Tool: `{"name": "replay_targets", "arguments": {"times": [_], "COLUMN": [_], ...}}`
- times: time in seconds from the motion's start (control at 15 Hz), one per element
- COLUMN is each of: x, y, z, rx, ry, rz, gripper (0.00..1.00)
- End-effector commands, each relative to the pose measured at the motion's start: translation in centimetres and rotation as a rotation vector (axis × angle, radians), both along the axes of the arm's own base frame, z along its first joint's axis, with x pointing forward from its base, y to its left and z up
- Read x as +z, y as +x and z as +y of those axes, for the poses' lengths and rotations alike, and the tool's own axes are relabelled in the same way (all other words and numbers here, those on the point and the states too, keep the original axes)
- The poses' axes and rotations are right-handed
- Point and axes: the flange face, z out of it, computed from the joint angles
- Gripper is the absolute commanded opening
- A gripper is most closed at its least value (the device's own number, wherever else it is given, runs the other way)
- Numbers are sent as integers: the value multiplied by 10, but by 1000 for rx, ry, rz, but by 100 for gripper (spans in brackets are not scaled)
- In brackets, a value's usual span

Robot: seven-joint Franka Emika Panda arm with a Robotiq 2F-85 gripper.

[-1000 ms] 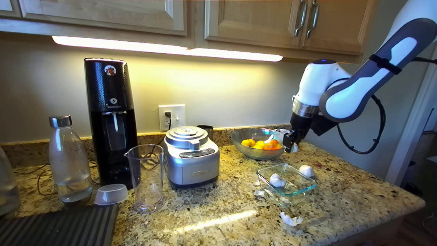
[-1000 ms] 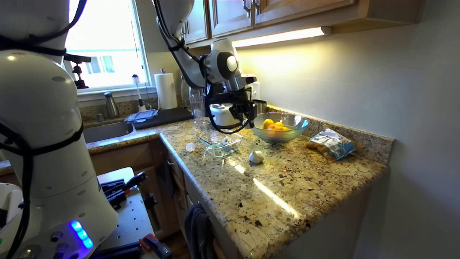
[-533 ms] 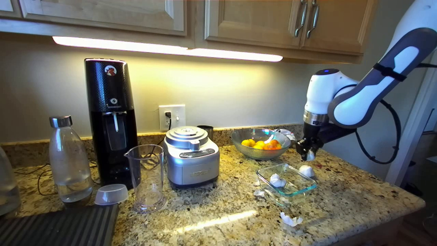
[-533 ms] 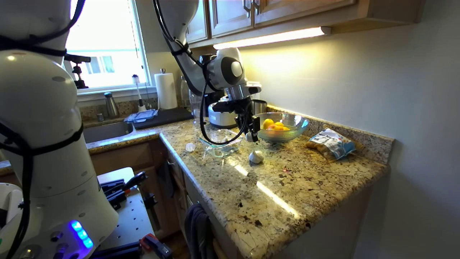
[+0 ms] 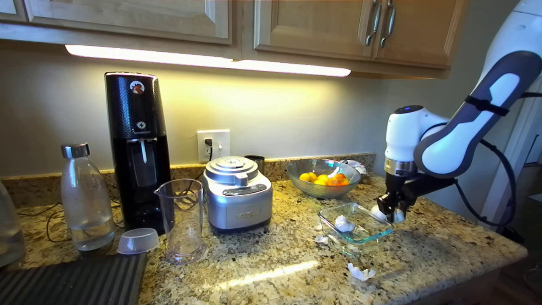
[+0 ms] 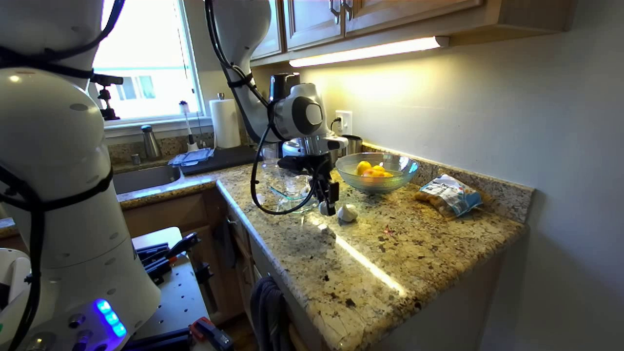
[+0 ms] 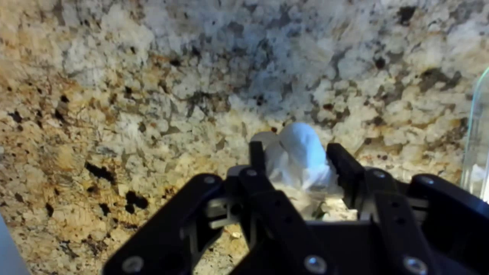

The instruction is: Remove the contents from the glass container.

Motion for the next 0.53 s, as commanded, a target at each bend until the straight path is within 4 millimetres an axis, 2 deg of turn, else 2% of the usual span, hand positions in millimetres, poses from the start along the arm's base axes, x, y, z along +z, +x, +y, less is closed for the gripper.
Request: {"name": "replay_targets", "arguments": {"times": [0.0,0.13,0.2,0.27,0.4,0.47], "x": [-4,-6,-5,-4,-1,1], "y": [-15,-19,-20,-20,-22,-22], "z": [-1,1,1,0,-1,0], "rx": [-35,-29,-28,-30,-36,-37], "ry": [32,42,45,49,64,66], "rz": [-19,-24,-28,-29,-37,-42], "gripper": [20,20,34,69,71,77]}}
